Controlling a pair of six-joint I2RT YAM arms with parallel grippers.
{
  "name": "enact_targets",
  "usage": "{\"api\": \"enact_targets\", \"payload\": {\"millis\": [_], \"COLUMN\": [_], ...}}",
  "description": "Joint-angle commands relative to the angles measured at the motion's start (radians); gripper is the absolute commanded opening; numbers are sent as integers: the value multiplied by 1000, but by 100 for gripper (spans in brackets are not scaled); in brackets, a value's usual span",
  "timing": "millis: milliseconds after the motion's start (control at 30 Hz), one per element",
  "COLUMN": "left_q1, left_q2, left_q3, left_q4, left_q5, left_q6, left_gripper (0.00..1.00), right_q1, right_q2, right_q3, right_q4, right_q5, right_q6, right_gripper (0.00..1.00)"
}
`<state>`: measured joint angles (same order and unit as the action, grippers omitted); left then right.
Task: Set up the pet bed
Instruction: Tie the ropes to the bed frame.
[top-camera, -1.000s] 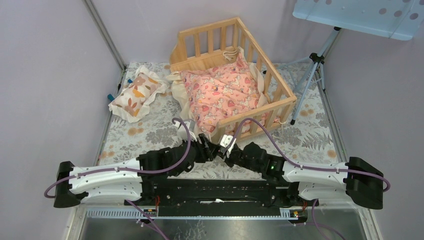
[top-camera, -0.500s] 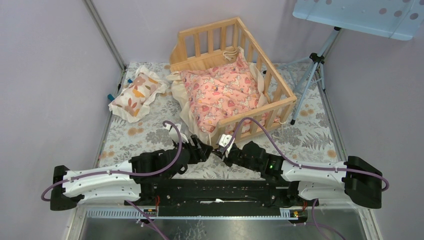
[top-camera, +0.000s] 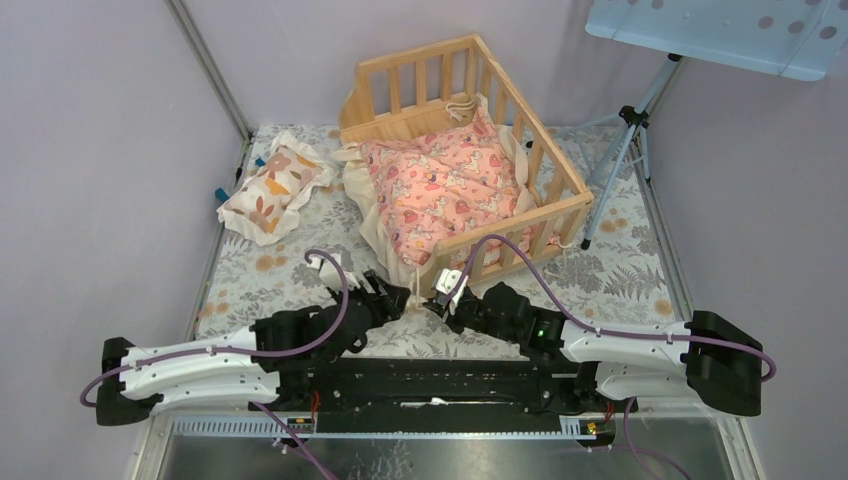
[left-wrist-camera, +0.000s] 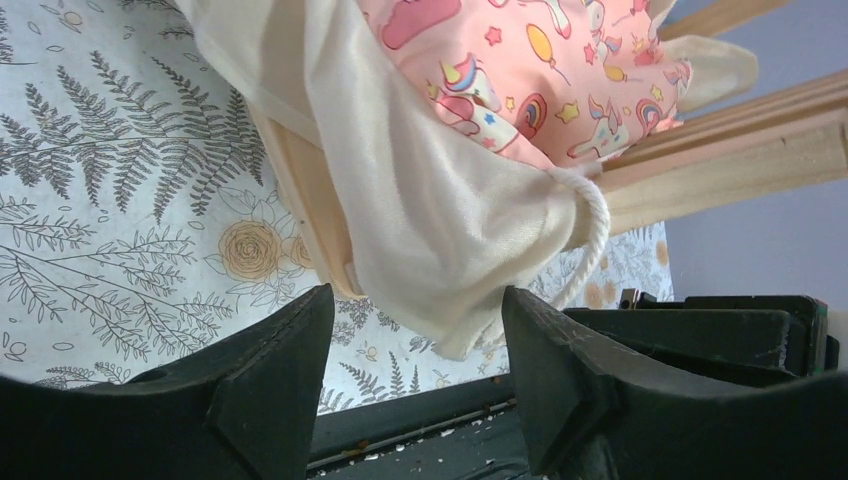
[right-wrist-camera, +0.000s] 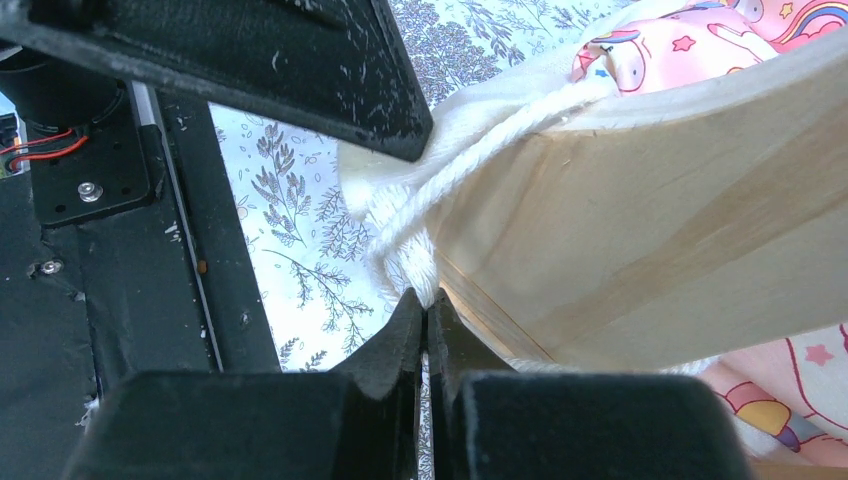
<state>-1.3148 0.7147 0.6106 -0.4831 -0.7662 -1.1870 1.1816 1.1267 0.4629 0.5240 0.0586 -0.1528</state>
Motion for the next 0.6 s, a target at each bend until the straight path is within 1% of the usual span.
{"api": "enact_targets", "payload": {"millis": [0,100,233,367,500,567], "left_q1": [-3,-1,5,19,59,97], "left_q2": [-55,-78,-50,-28,-16,-11], "left_q3": [-32,-63,-63,-81,-92,-97], "left_q4": [41,120,124,171,186,198], "left_q5": [-81,-82,-84,-73,-52,-19], "left_q6": [-41,4,-8,-5,-31,-37], "left_gripper": [64,62,60,57,55,52], "right_q1": [-8,-8,-8,-8,-8,-8], "right_q2": [-2,-3,-5,-4,-11,-14], "right_q3": [43,41,41,40,36,33], "right_q4": [45,44,41,40,38,38], "right_q5": [-15,-14,-13,-12,-12,-11], "right_q6": [1,2,2,4,5,7], "right_gripper": [0,0,0,0,0,0]}}
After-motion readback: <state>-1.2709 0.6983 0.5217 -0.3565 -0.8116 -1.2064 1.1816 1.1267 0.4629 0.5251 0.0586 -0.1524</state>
